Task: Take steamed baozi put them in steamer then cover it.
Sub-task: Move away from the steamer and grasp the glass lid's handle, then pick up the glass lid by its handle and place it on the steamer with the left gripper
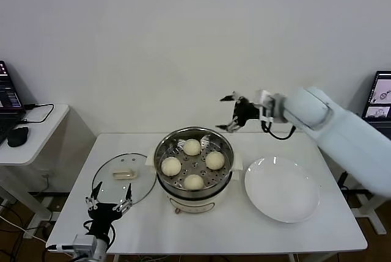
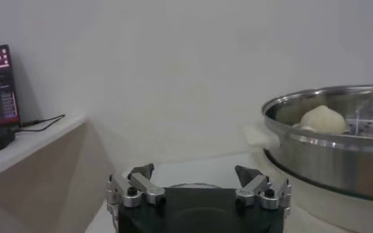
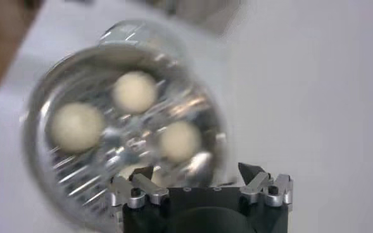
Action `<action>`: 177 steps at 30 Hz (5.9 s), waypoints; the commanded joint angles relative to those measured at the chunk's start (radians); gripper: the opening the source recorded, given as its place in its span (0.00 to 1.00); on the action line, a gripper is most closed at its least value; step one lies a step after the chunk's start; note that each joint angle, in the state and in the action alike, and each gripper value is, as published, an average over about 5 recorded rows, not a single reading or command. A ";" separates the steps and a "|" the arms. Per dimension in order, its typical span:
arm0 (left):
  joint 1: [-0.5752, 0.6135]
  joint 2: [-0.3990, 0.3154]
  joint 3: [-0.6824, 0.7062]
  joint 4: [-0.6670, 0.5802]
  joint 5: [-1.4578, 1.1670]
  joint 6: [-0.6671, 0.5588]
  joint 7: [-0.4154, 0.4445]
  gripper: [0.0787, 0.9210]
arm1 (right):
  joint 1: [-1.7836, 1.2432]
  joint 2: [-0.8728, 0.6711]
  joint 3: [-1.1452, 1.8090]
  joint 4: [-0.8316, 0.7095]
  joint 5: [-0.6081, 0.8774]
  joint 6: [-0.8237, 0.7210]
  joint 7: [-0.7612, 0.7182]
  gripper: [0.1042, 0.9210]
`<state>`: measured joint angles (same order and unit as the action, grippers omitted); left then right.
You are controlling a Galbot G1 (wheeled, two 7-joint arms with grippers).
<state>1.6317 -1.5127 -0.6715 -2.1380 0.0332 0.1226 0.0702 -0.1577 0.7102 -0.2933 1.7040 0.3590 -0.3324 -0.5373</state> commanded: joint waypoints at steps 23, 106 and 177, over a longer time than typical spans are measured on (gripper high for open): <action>-0.169 0.086 -0.013 0.174 0.329 -0.109 -0.082 0.88 | -1.347 0.536 1.074 0.182 0.149 0.422 0.563 0.88; -0.641 0.283 0.218 0.896 1.142 -0.061 -0.211 0.88 | -1.373 0.631 1.095 0.233 0.084 0.456 0.554 0.88; -0.394 0.366 0.071 0.169 1.341 0.412 0.000 0.07 | -1.345 0.660 1.104 0.293 0.109 0.410 0.573 0.88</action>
<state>1.2334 -1.1582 -0.5981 -1.7985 1.3077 0.3771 -0.0018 -1.5070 1.3416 0.8115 1.9855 0.4856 0.0903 0.0310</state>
